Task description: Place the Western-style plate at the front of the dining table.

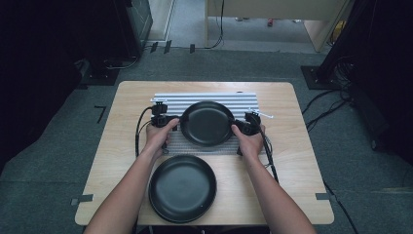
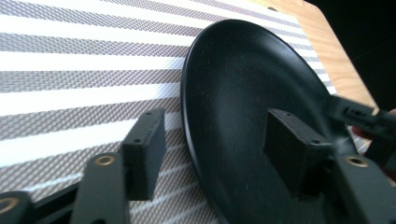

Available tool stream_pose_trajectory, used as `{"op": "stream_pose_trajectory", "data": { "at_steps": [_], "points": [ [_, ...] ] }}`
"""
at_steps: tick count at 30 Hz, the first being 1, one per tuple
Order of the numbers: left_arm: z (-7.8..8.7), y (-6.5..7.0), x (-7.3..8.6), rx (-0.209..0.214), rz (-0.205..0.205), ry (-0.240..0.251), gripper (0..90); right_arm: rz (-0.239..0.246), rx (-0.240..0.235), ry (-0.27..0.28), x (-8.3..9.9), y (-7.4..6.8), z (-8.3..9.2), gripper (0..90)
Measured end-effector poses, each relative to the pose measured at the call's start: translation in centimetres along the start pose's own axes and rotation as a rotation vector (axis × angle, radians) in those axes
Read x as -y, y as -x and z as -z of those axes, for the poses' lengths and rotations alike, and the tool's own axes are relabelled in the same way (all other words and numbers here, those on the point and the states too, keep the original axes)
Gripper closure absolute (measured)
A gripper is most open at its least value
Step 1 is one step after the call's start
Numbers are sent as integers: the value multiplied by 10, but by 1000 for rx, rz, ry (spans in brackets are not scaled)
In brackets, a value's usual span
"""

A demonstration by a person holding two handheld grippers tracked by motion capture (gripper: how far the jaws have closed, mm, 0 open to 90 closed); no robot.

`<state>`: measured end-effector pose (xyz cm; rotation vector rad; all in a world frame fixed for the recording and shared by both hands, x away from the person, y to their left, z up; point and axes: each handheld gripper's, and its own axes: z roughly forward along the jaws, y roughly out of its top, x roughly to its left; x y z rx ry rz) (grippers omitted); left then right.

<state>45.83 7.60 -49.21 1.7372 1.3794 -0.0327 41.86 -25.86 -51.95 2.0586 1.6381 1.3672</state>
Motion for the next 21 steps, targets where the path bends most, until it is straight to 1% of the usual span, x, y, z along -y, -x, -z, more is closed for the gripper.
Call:
{"op": "stream_pose_trajectory", "data": {
  "at_steps": [1, 2, 3, 4, 5, 6, 7, 8, 9, 10, 11, 13, 15, 16, 17, 18, 19, 20, 21],
  "points": [
    [4, -1, 3, -2, -6, 3, 343, 6, 4, 9, 1, 1, 3, 567],
    [8, -1, 5, -11, -9, 1, 315, 31, 22, 15, 1, 3, 6, 547],
    [11, -3, 8, -22, -10, 0, 299, 70, 54, 13, 2, 6, 8, 511],
    [15, -4, 12, -25, -2, 3, 289, 86, 63, 23, 3, 8, 10, 477],
    [18, -6, 15, -22, 6, 4, 274, 81, 54, 25, 4, 11, 12, 474],
    [21, -8, 18, -29, 4, 7, 255, 79, 40, 22, 5, 12, 15, 475],
    [24, -10, 22, -43, 1, 15, 245, 97, 32, 16, 6, 12, 18, 465],
    [27, -12, 25, -49, -1, 9, 238, 135, 32, 9, 7, 12, 20, 438],
    [29, -14, 29, -51, 0, 10, 222, 187, 35, 2, 8, 10, 23, 427],
    [32, -15, 31, -56, 5, 17, 208, 219, 43, 12, 10, 9, 26, 422],
    [36, -16, 33, -55, 11, 25, 199, 226, 48, 22, 11, 9, 28, 421],
    [44, -14, 37, -54, -2, 42, 179, 207, 29, 23, 13, 10, 34, 423],
    [51, -9, 41, -70, -41, 44, 170, 205, 13, 31, 14, 12, 40, 413],
    [54, -7, 43, -82, -61, 46, 165, 210, 13, 23, 14, 13, 43, 399],
    [57, -4, 45, -91, -74, 49, 164, 207, 13, 15, 15, 14, 44, 395],
    [60, -3, 47, -90, -76, 53, 164, 208, 12, -4, 16, 15, 46, 381],
    [64, -1, 50, -85, -76, 58, 164, 223, 14, -29, 17, 16, 48, 355],
    [67, 0, 52, -85, -83, 58, 162, 246, 21, -44, 18, 16, 51, 348],
    [69, 1, 55, -86, -93, 59, 158, 264, 33, -50, 19, 17, 53, 348]
  ]
}}
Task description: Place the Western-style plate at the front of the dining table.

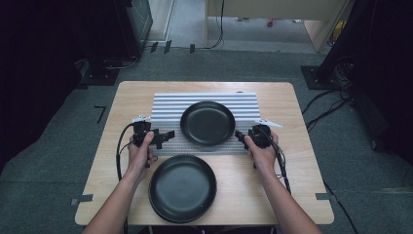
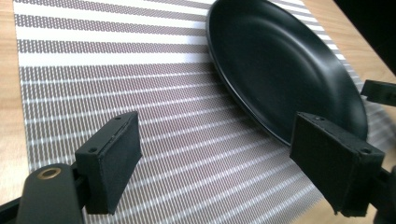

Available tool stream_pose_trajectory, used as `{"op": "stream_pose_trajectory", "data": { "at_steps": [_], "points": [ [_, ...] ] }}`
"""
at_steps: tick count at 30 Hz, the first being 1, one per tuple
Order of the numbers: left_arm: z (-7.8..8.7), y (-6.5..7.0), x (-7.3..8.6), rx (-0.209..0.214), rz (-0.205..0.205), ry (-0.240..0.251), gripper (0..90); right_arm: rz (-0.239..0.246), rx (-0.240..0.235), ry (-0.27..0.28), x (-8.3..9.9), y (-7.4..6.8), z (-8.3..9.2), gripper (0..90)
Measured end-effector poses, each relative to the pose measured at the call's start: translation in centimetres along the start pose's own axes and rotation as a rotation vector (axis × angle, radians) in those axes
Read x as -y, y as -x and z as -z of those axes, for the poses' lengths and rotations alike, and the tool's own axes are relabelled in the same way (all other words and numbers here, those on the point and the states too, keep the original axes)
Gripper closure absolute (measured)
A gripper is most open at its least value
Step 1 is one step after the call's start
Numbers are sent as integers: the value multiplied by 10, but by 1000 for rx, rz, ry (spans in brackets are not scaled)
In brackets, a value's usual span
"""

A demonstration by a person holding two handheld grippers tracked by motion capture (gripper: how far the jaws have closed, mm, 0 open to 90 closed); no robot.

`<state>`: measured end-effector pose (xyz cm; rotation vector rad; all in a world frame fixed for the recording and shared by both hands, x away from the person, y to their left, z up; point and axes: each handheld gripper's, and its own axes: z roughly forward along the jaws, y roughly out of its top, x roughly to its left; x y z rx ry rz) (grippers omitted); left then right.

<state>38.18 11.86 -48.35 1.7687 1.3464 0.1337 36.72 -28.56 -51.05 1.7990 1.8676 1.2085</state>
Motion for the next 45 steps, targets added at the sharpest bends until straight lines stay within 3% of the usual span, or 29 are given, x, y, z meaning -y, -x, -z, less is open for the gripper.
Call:
{"op": "stream_pose_trajectory", "data": {
  "at_steps": [4, 8, 13, 18, 22, 32, 35, 45],
  "points": [
    [7, -1, 9, -25, -4, -2, 158, 22, -3, 11, 6, 5, 12, 327],
    [16, -8, 19, -32, 31, 9, 158, 20, -14, 15, 11, 10, 23, 307],
    [31, -14, 32, -58, 48, 25, 158, 31, -22, 14, 19, 13, 36, 293],
    [49, -17, 41, -80, 47, 54, 158, 58, -22, 16, 27, 16, 50, 285],
    [62, -18, 50, -86, 45, 71, 158, 44, -37, 20, 32, 22, 60, 273],
    [79, -24, 83, -128, 16, 28, 139, 123, 24, 35, 47, 31, 89, 255],
    [84, -27, 90, -130, 28, 29, 136, 109, 26, 41, 51, 37, 99, 248],
    [107, -25, 102, -171, 3, 49, 134, 78, 46, 52, 65, 63, 130, 225]
  ]
}}
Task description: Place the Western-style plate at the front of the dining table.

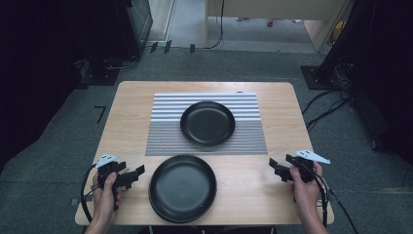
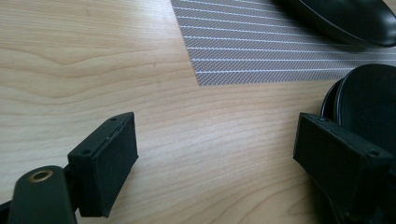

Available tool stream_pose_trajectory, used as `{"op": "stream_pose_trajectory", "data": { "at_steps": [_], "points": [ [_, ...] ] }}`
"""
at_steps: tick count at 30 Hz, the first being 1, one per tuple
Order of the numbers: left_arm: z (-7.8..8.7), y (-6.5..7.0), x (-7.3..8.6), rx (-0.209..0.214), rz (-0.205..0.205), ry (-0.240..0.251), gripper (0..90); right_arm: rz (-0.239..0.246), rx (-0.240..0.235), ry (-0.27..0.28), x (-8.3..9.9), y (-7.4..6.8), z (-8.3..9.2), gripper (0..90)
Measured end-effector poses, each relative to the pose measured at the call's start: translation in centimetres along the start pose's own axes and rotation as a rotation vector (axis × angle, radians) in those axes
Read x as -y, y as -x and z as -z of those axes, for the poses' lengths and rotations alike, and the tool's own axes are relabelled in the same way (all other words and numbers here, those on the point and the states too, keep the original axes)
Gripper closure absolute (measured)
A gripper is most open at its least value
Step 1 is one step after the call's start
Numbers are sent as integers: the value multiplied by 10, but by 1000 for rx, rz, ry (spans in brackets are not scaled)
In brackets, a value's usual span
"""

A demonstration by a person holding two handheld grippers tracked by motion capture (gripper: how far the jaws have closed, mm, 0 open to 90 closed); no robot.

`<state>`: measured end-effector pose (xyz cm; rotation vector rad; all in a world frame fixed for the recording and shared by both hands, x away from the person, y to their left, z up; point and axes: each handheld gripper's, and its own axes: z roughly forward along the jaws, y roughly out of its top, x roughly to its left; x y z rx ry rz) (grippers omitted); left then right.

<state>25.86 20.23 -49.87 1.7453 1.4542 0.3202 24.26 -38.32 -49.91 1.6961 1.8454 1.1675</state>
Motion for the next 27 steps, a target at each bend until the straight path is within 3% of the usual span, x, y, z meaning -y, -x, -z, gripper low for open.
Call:
{"op": "stream_pose_trajectory", "data": {
  "at_steps": [5, 11, 20, 27],
  "points": [
    [17, -12, 9, -39, -9, 8, 134, -9, 28, -9, 12, 17, 15, 221],
    [33, -31, 25, -76, 26, 9, 135, -36, 55, -8, 30, 35, 36, 219],
    [44, -39, 42, -118, 20, 23, 136, -19, 85, -26, 50, 42, 59, 205],
    [39, -29, 47, -201, -87, 17, 135, 49, 141, -70, 64, 36, 61, 192]
  ]
}}
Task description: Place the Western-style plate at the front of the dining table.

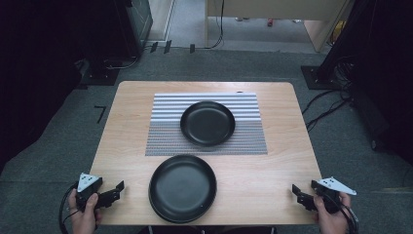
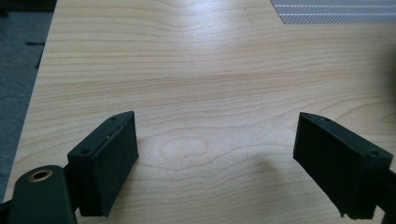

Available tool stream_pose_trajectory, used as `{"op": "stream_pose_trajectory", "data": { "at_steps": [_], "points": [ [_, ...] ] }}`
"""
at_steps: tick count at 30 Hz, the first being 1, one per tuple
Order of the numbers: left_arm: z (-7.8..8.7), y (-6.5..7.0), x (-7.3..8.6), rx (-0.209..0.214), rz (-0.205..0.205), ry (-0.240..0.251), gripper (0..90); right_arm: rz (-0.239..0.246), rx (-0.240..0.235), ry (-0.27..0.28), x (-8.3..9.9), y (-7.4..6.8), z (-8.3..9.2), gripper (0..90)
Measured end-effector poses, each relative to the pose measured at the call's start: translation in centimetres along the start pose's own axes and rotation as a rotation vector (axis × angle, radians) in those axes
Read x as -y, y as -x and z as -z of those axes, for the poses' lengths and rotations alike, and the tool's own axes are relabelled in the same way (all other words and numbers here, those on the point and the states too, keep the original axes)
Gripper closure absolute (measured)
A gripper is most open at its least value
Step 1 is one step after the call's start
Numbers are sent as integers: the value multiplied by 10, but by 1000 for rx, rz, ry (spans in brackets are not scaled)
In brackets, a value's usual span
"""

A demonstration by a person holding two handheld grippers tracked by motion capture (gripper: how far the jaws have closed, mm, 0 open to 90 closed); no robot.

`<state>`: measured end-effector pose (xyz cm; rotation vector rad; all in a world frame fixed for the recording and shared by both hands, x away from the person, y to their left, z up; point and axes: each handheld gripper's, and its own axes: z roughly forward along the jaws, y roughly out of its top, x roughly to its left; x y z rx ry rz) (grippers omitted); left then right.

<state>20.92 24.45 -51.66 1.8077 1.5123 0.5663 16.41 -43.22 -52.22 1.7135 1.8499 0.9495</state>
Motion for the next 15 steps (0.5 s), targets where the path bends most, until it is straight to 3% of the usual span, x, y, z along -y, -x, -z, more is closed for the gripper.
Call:
{"op": "stream_pose_trajectory", "data": {
  "at_steps": [3, 6, 8, 15],
  "points": [
    [-1, 3, 1, -22, -16, 4, 135, 35, 33, -2, 1, -5, -2, 189],
    [-2, 7, 2, -49, -41, 3, 136, 75, 64, 37, 6, -11, -6, 160],
    [-4, 11, 3, -78, -72, -4, 136, 78, 56, 58, 8, -12, -9, 129],
    [-2, 10, 4, -74, -53, 0, 136, 80, 55, 61, 8, -12, -9, 128]
  ]
}}
